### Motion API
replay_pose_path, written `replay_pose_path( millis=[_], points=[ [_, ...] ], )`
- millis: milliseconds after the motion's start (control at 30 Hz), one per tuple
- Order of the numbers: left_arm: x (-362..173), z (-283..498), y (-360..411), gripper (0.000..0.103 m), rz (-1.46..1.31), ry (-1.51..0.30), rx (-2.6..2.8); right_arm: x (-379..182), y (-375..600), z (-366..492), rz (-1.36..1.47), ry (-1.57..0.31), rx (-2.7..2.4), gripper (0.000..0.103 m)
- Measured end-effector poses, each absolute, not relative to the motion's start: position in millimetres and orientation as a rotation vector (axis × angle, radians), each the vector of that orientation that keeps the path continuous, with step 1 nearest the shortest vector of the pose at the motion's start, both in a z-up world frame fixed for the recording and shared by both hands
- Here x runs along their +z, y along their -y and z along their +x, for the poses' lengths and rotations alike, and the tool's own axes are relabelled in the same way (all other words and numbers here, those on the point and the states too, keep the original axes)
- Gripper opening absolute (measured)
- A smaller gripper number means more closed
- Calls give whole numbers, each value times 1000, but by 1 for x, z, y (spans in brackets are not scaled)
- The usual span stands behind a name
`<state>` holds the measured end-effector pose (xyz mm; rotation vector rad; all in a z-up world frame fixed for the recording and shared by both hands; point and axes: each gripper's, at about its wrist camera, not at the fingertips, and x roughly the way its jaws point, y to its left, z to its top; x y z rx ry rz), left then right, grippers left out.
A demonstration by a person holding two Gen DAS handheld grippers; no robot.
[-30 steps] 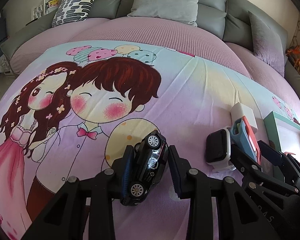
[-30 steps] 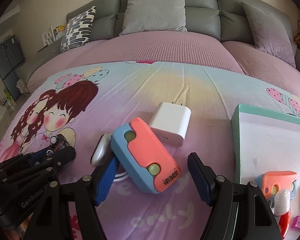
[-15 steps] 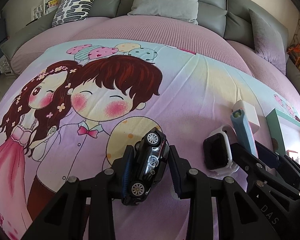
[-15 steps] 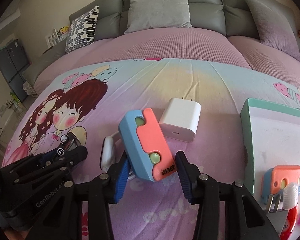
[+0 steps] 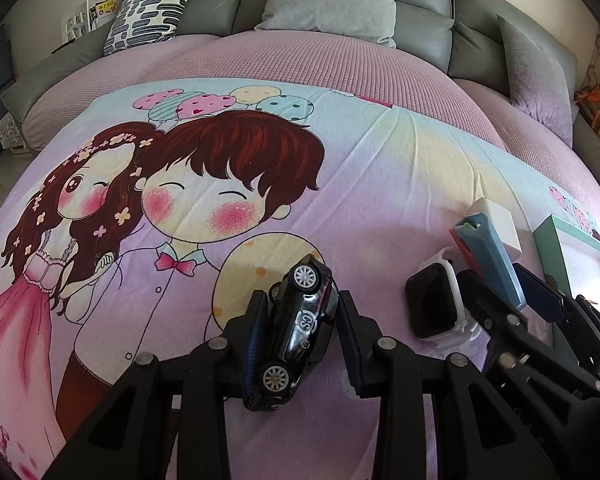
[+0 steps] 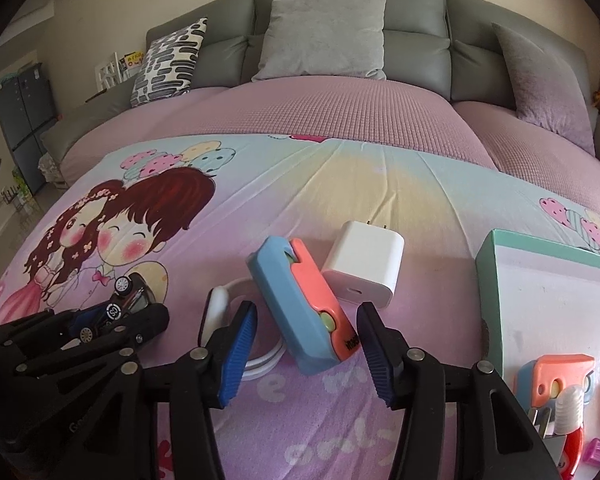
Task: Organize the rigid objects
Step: 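Grasp the blue-pink inaer case with the right tool while the left tool holds the car, then carry the black car and blue-pink case over the tray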
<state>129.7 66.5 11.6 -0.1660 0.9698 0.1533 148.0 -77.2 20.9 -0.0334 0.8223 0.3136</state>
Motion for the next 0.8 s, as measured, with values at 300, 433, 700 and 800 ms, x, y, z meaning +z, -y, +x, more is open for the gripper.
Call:
replay_pose_path(
  millis=[300,433,700,800],
  points=[
    [12,130,-67,36,-170,-969,156,20,92,152,89,-841,315,25],
    [13,129,-67,34,-175,-968,163,22,97,151,126,-845,322,24],
    [22,122,-71,34,-219,-951,179,36,101,139,141,-822,338,23],
    [32,118,-67,34,-213,-932,176,43,104,133,142,-808,346,22]
  ],
)
